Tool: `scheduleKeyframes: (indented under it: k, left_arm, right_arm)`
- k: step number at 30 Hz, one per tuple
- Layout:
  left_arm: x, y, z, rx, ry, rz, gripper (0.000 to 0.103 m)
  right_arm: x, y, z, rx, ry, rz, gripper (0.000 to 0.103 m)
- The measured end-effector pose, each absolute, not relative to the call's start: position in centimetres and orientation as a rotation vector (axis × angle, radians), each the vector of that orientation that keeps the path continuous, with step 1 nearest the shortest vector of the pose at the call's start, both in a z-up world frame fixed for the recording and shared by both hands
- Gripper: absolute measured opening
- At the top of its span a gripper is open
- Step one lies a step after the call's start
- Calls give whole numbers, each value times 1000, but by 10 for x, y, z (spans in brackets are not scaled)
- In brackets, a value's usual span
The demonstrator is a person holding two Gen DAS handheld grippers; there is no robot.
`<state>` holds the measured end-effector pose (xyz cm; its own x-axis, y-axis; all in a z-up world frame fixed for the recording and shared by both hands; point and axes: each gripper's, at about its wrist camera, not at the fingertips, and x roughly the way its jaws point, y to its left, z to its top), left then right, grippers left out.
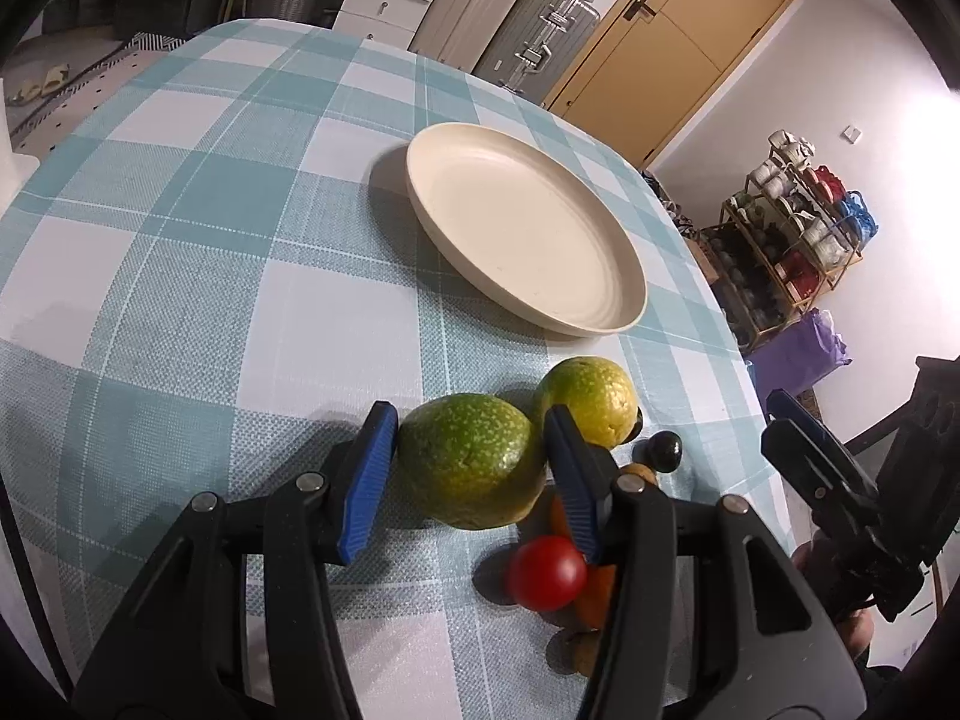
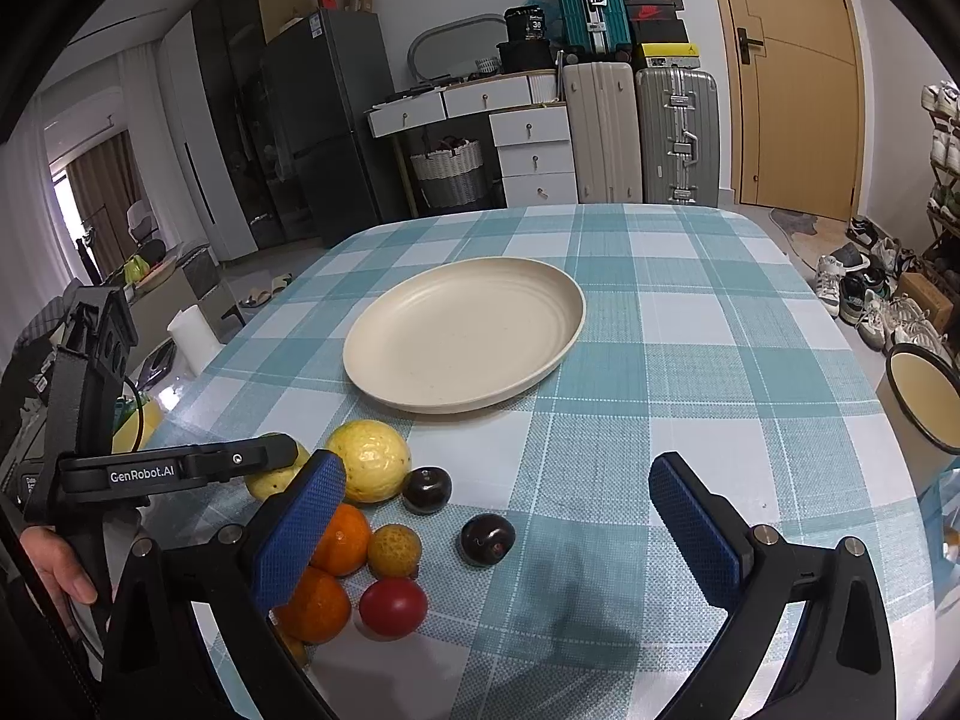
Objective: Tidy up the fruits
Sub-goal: 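Grasp the green citrus with the left tool while the right tool grasps the yellow lemon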
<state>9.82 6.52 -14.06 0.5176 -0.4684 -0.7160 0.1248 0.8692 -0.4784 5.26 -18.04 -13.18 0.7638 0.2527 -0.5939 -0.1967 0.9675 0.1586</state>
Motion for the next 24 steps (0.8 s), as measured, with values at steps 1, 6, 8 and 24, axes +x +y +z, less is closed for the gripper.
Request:
scheduleKeyframes:
  k: [1, 6, 8, 24]
  left_arm:
    - [98, 65, -141, -393, 967, -367, 48]
    - [98, 69, -140, -400, 965, -352, 48]
    - [97, 72, -139, -406, 963, -350, 48]
    - [94, 68, -150, -418, 994, -375, 47]
  right_arm:
    - [53, -180, -132, 86, 658, 247, 103]
    - [55, -177, -131, 85, 659, 261, 103]
    - [56, -176, -130, 86, 659, 270, 103]
    - [63, -155, -127, 49, 673, 346, 103]
